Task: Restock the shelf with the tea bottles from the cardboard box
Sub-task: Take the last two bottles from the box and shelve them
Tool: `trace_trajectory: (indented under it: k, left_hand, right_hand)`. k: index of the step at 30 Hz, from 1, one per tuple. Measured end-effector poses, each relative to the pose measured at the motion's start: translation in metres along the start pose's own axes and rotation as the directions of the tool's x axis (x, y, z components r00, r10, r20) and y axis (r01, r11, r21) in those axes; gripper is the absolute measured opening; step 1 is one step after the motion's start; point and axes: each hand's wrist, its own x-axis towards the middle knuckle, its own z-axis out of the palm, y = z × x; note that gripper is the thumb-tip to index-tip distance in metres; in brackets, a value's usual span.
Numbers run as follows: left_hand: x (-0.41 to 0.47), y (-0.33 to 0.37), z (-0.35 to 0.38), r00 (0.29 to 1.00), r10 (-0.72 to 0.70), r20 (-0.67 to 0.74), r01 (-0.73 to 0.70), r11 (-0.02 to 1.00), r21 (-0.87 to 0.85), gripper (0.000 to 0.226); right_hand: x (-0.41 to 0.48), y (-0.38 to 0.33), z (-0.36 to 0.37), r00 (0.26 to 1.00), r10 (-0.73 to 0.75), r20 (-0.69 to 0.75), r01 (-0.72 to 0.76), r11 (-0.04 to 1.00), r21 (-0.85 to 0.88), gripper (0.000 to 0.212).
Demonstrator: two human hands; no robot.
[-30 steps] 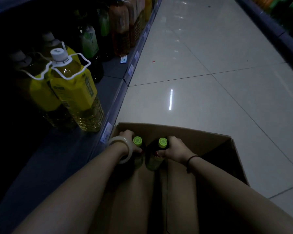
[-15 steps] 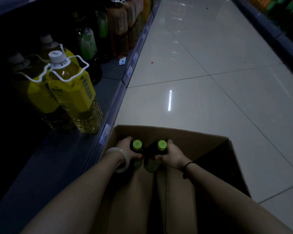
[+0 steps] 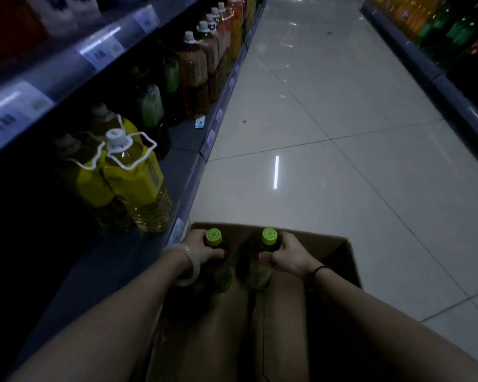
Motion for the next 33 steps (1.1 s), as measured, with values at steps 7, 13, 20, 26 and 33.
trace_trajectory:
  k: [7,13,20,26,33]
  left_hand:
    - [-0.096,0.092,-0.064,0.999,0.04,-0.002,-0.04,0.992,-0.121,0.047]
    - [-0.197,0.202,-0.139,0.998,0.068,0.008,-0.067,0.988,-0.14,0.042]
    - [-0.328,0.367,-0.253,0.993,0.121,-0.013,-0.121,0.975,-0.186,0.013]
    - [-0.422,0.48,-0.345,0.976,0.192,-0.102,-0.205,0.971,-0.127,0.011]
    - [-0.531,0.567,-0.432,0.928,0.236,-0.289,-0.269,0.96,-0.08,0.022]
  right_hand:
    - [-0.091,-0.106,-0.067,0.995,-0.096,-0.001,0.096,0.995,-0.022,0.038]
    - [-0.183,-0.228,-0.138,0.987,-0.153,0.056,0.151,0.988,0.032,0.044]
    - [-0.289,-0.395,-0.238,0.955,-0.264,0.137,0.256,0.964,0.078,0.04]
    - [-0.365,-0.532,-0.309,0.894,-0.42,0.155,0.407,0.907,0.106,0.024]
    - [-0.444,-0.654,-0.361,0.78,-0.605,0.162,0.603,0.795,0.065,0.021]
